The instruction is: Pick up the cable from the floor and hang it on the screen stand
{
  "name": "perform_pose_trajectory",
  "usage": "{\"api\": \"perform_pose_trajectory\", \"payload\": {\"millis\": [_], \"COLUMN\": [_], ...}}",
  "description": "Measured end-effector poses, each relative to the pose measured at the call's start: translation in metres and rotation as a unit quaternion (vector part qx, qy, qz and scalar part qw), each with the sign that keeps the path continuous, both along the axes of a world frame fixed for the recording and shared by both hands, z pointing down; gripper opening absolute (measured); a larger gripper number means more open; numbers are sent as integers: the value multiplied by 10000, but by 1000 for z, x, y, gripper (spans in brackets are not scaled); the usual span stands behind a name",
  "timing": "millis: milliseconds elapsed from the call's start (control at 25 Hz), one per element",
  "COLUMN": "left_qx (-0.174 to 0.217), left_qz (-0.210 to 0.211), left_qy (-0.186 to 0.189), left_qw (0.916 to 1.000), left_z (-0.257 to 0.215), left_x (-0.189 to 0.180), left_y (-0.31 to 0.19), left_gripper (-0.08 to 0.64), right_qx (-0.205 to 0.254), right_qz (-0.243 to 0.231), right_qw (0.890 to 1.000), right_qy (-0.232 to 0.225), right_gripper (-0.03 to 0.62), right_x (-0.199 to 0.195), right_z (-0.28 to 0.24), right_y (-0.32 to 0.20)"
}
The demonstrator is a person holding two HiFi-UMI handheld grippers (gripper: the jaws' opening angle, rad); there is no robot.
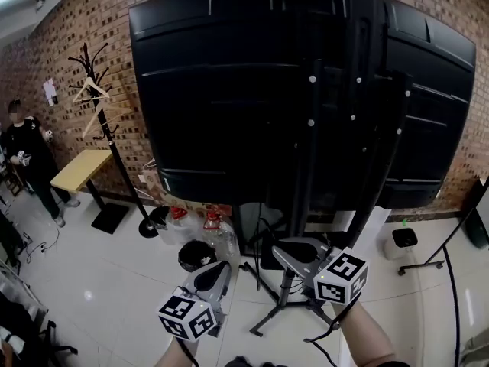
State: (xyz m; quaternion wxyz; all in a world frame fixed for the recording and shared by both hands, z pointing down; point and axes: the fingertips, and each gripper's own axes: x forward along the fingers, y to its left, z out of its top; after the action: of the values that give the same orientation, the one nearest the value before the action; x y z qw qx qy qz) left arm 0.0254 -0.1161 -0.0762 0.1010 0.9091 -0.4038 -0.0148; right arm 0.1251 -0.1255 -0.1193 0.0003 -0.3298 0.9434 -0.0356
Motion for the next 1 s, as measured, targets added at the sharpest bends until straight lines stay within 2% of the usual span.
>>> {"api": "perform_pose_trajectory", "payload": {"millis": [160, 400, 520, 640, 880, 1000], "left_qx": [85, 421, 374, 459, 838, 1081], "left_qz": [386, 597, 883, 1089, 1258, 1356], "left_qy": [-81, 5, -94, -121, 165, 162], "left_qw": [9992, 9973, 9953, 9929, 9884, 9847], "left_z": [-25, -93, -116, -137, -190, -218], "left_x": [20, 42, 57, 68, 90, 103], "left_y": [-30, -75, -92, -103, -127, -134], "left_gripper": [5, 5, 5, 5, 5, 5], "right_qx": [325, 742, 972, 961, 1177, 1076], "right_qz": [277, 550, 711, 672, 855, 760], "right_qw": [9990, 9956, 9922, 9926, 9887, 9913], "right_qy": [138, 187, 337, 302, 364, 79], "right_gripper": [18, 18, 18, 18, 18, 18], "right_x": [10, 26, 31, 34, 47, 51], "right_z": [-35, -105, -134, -159, -205, -231], "right_y": [-19, -45, -59, -68, -87, -90]}}
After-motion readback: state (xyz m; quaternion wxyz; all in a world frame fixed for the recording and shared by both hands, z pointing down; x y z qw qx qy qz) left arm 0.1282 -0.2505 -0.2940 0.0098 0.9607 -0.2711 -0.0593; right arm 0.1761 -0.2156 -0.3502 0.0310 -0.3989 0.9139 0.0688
